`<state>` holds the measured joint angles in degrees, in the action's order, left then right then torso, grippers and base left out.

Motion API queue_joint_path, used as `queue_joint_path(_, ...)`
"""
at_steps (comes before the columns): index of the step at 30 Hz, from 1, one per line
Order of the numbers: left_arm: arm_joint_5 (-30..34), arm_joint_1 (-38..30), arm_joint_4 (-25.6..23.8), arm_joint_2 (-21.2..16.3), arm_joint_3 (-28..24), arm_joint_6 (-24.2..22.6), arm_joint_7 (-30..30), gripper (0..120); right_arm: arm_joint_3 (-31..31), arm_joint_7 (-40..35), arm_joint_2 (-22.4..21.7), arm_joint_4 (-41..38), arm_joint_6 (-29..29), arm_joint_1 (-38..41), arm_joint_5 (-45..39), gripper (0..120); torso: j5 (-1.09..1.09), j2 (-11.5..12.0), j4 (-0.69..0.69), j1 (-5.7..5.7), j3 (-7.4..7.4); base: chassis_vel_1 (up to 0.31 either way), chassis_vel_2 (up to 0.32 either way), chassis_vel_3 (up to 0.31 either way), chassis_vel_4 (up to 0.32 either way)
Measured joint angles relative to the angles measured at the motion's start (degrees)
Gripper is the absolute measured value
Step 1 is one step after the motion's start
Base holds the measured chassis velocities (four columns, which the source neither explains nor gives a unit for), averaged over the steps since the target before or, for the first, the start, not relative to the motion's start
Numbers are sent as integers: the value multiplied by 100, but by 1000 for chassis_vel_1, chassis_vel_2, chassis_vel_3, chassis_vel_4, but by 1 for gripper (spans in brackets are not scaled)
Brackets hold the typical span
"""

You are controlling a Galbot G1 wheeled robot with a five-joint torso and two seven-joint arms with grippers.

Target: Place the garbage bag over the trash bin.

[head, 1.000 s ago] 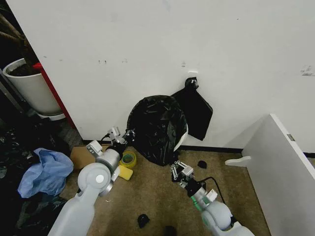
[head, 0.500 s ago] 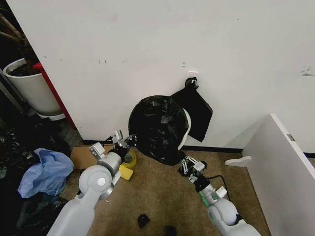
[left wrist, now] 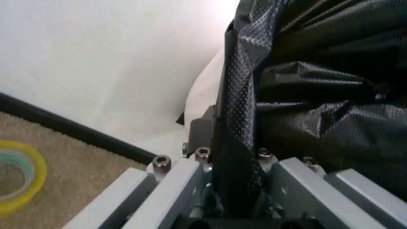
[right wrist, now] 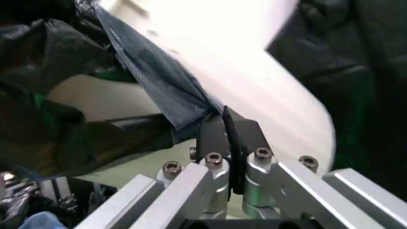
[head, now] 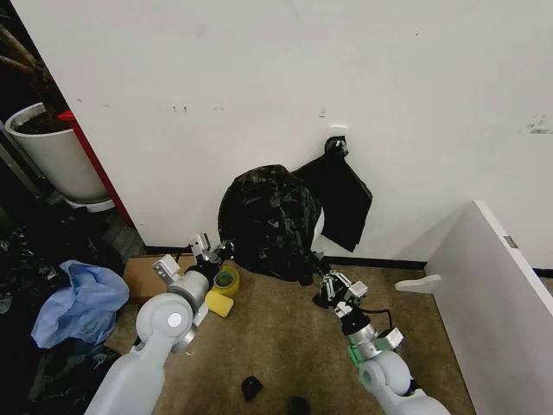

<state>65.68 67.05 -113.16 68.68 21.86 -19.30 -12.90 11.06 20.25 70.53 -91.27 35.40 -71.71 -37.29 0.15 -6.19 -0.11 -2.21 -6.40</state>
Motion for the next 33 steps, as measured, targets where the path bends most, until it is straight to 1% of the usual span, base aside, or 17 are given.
queue_joint_path(6,117,105,-152,-23,81,-79,-32,0,0,-146,14,142,-66,45,-7,0,0,0,0,0,0,0,0,0,0)
queue_joint_path(13,163,193,-331,-44,101,-203,-69,0,-28,-774,47,142,-403,72,428,0,0,0,0,0,0,0,0,0,0)
queue_joint_path(18,175,204,-389,-35,100,-208,-84,0,-81,-934,36,177,-534,56,644,0,0,0,0,0,0,0,0,0,0)
queue_joint_path(20,179,203,-433,-12,72,-207,-92,0,-132,-885,25,242,-525,25,755,0,1,0,0,0,0,0,0,0,0)
queue_joint_path(23,180,175,-485,37,-15,-170,-93,0,-182,-533,21,318,-396,-40,914,0,1,0,-1,0,0,0,0,0,0)
queue_joint_path(26,180,165,-504,61,-60,-168,-95,0,-193,-476,39,340,-319,-46,1086,0,0,0,-1,0,0,0,0,0,0)
queue_joint_path(27,176,169,-538,87,-134,-184,-110,0,-189,-549,76,349,-222,-27,1396,0,1,0,-1,0,0,0,0,0,0)
queue_joint_path(28,165,193,-577,102,-179,-222,-122,0,-163,-780,115,349,-164,17,1735,0,0,0,-1,0,0,0,0,0,0)
queue_joint_path(29,156,234,-617,108,-207,-263,-147,0,-136,-1227,143,336,-181,51,2126,0,0,0,-2,0,0,0,0,0,0)
queue_joint_path(30,144,297,-651,108,-229,-315,-181,0,-76,-1841,161,293,-291,103,2608,0,2,0,1,0,0,0,0,0,0)
queue_joint_path(31,144,297,-651,108,-229,-315,-181,0,-76,-1841,161,293,-291,103,2608,0,2,0,1,0,0,0,0,0,0)
queue_joint_path(32,143,338,-673,104,-247,-352,-205,0,-36,-2165,157,255,-379,125,2837,0,-2,0,1,0,0,0,0,0,0)
queue_joint_path(33,142,357,-684,95,-254,-379,-220,0,-22,-2310,148,238,-433,125,2927,0,-1,0,1,0,0,0,0,0,0)
